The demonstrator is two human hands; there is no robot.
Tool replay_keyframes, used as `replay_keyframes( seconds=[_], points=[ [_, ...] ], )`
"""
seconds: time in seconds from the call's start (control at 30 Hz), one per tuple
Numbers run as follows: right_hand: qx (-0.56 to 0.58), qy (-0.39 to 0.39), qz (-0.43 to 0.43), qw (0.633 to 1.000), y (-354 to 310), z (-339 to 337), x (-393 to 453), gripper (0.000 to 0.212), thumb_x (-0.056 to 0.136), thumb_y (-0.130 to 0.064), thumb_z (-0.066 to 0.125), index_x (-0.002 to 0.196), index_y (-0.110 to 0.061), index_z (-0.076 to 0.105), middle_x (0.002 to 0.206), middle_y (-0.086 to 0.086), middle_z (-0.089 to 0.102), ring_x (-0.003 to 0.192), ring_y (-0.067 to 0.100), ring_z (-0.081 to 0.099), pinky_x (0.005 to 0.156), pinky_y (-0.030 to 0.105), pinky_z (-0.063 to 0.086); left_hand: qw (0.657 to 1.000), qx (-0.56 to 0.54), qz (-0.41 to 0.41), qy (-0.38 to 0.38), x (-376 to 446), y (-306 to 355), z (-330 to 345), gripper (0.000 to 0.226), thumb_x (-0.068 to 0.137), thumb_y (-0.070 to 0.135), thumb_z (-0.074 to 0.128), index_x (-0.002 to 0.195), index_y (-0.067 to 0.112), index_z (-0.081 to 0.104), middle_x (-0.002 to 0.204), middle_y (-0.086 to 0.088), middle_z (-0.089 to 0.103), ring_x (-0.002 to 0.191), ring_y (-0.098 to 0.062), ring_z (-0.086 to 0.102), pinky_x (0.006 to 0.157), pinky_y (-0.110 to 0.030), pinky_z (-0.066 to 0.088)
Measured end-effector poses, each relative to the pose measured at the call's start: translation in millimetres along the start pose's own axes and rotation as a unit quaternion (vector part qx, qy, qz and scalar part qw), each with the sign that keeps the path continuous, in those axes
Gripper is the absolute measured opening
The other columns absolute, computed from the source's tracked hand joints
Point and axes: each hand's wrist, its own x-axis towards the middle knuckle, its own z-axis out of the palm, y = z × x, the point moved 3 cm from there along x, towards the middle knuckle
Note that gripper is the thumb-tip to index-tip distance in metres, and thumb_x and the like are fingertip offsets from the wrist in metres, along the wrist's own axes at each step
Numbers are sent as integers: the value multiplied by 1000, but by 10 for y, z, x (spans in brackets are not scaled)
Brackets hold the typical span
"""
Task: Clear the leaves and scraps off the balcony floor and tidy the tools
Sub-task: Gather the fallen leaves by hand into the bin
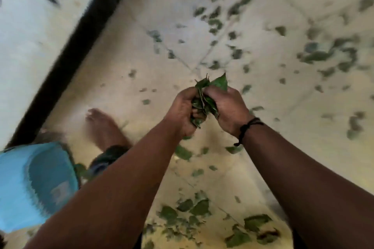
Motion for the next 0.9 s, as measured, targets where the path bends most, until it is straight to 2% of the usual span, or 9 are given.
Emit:
replay_keyframes(
  seconds=[0.07,0.17,0.23,0.4,0.47,0.63,0.77,0.87,0.9],
  points=[
    [-5,79,-28,997,-102,-600,-160,13,87,-21,60,75,-16,64,73,4,65,68,20,60,62,31,47,997,78,12,-10,-99,-277,723,22,86,10,42,66,18,43,61,-1,35,45,-10,29,42,-20,26],
    [3,196,-59,979,-297,-1425,-501,20,81,-31,52,73,-15,60,76,6,63,74,24,60,66,37,47,998,42,-6,-43,-233,-885,1640,15,86,10,42,74,17,48,71,-7,46,61,-18,47,56,-26,39],
    [63,252,-75,963,-472,-2039,-806,19,86,-22,51,68,-17,55,69,2,57,66,20,53,62,35,40,992,85,10,-89,-420,-1268,2323,7,79,8,44,76,15,47,76,-7,48,71,-21,50,61,-28,42],
    [194,363,-178,894,-1185,-3548,-1608,25,87,-4,50,65,-17,50,61,-2,52,62,15,50,61,30,42,948,235,123,-179,-925,-2000,3984,16,89,-4,39,82,5,51,58,7,57,53,-5,55,51,-17,45],
    [234,430,-228,842,-1486,-4279,-2030,29,87,2,49,64,-15,49,55,-7,52,54,8,49,56,26,41,930,251,118,-240,-1226,-2380,4787,13,87,9,47,86,2,59,69,-1,63,64,-10,61,60,-20,49],
    [284,536,-274,746,-1908,-5787,-2790,14,91,-11,55,83,-13,66,71,-6,68,63,6,65,57,23,48,877,335,58,-340,-1635,-3275,6314,59,75,57,54,109,12,70,107,-7,73,100,-25,68,95,-42,53],
    [329,491,-180,786,-1946,-6796,-2565,28,90,-25,54,102,-6,70,91,15,73,82,33,70,67,37,57,877,356,-37,-319,-1526,-3704,7047,82,87,79,34,117,10,66,113,-16,69,104,-30,65,98,-45,50],
    [344,405,-131,837,-1849,-7191,-2341,42,90,-34,50,121,-9,63,113,12,68,100,32,66,92,49,53,892,348,-75,-278,-1256,-3621,7227,98,80,88,21,132,14,58,126,-19,63,110,-37,62,97,-55,47],
    [341,399,-121,843,-1808,-7227,-2342,45,87,-35,51,123,-10,62,118,11,67,102,32,65,94,47,51,897,344,-70,-269,-1204,-3573,7221,99,80,88,19,138,16,53,133,-19,59,114,-39,60,98,-57,45]
  ],
)
